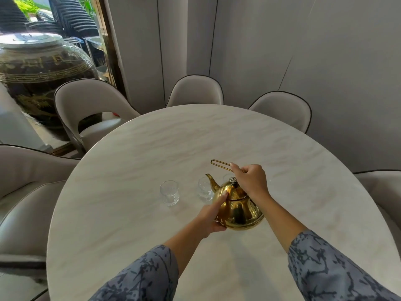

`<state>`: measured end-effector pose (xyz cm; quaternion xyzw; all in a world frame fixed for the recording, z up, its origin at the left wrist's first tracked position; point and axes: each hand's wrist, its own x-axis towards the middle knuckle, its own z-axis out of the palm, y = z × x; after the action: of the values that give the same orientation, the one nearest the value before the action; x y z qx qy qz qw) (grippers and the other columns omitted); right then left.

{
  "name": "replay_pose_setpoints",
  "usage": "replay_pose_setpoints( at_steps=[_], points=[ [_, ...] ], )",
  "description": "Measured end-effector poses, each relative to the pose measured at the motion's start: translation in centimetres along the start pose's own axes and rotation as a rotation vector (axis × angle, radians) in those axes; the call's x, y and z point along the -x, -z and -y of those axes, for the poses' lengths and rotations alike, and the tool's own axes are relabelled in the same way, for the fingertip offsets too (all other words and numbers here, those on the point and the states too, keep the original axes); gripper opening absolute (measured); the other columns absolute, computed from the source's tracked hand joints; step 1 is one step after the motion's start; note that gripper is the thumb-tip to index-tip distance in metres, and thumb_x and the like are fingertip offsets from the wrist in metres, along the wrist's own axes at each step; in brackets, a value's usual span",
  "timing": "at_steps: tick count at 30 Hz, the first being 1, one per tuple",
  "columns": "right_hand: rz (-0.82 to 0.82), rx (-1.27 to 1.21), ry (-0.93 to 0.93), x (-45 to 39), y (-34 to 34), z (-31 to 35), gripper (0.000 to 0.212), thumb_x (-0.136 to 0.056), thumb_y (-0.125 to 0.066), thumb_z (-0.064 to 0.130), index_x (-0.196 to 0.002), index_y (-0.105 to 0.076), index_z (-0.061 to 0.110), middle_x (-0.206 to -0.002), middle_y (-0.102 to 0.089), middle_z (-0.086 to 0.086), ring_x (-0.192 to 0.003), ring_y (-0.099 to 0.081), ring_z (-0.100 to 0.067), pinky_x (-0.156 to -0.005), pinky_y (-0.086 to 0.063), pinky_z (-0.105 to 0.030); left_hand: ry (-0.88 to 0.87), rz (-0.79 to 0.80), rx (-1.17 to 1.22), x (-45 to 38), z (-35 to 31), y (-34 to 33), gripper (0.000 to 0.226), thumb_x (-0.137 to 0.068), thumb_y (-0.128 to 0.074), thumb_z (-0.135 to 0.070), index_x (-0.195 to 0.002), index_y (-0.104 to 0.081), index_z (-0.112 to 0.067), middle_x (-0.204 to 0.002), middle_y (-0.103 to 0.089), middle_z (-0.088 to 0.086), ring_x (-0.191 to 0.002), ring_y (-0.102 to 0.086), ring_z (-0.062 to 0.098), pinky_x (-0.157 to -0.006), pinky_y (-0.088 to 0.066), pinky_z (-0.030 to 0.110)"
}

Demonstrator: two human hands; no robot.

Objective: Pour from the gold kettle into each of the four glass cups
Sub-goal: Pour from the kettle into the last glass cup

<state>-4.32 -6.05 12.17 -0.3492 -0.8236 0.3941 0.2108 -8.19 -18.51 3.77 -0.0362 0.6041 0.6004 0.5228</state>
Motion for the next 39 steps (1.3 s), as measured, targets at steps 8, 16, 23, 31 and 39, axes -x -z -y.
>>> replay_pose_setpoints(
  at_steps=[8,16,23,31,39],
  points=[
    [0.083,0.003,0.086,0.0,-2.1,3.3,0.054,-0.087,-0.067,0.032,-0.042,-0.041,0.014,-0.039,-0.036,0.003,-0.04,-0.036,-0.016,-0.052,-0.037,-0.029,0.002,-0.003,0.083,2.3,-0.7,2.4,0.099,-0.06,-0.071,-0.077,-0.139,-0.051,-0.019,-0.135,-0.061,0.011,-0.123,-0.061,0.032,-0.099,-0.055,0.045],
    [0.217,0.079,0.136,0.0,-6.2,6.2,0.046,-0.088,-0.066,0.034,-0.052,-0.055,0.008,-0.048,-0.048,-0.005,-0.046,-0.044,-0.02,-0.049,-0.034,-0.026,0.049,0.029,0.24,4.0,-0.6,5.9,0.074,-0.076,-0.069,-0.065,-0.129,-0.046,-0.019,-0.146,-0.052,0.015,-0.127,-0.057,0.038,-0.095,-0.054,0.046],
    [0.254,0.158,0.114,0.0,-8.2,8.1,0.046,-0.087,-0.066,0.034,-0.071,-0.07,-0.009,-0.057,-0.059,-0.01,-0.052,-0.052,-0.023,-0.057,-0.042,-0.03,0.114,0.064,0.319,3.7,-0.4,7.3,0.081,-0.074,-0.071,-0.065,-0.132,-0.042,-0.014,-0.138,-0.056,0.023,-0.121,-0.061,0.042,-0.105,-0.05,0.05],
    [0.264,0.293,0.149,-1.1,-8.5,10.1,0.042,-0.086,-0.064,0.029,-0.055,-0.043,0.011,-0.049,-0.039,0.0,-0.044,-0.035,-0.018,-0.053,-0.033,-0.029,0.178,0.101,0.441,3.5,-1.2,7.2,0.108,-0.064,-0.08,-0.063,-0.146,-0.033,-0.011,-0.142,-0.05,0.026,-0.119,-0.062,0.045,-0.097,-0.056,0.049],
    [0.278,0.357,0.144,-1.9,-8.5,11.1,0.031,-0.083,-0.064,0.032,-0.066,-0.057,0.007,-0.057,-0.052,-0.003,-0.051,-0.047,-0.02,-0.051,-0.035,-0.026,0.179,0.119,0.499,3.4,-1.8,6.6,0.125,-0.054,-0.085,-0.063,-0.152,-0.025,-0.015,-0.146,-0.048,0.025,-0.115,-0.065,0.046,-0.087,-0.06,0.052]
  ],
)
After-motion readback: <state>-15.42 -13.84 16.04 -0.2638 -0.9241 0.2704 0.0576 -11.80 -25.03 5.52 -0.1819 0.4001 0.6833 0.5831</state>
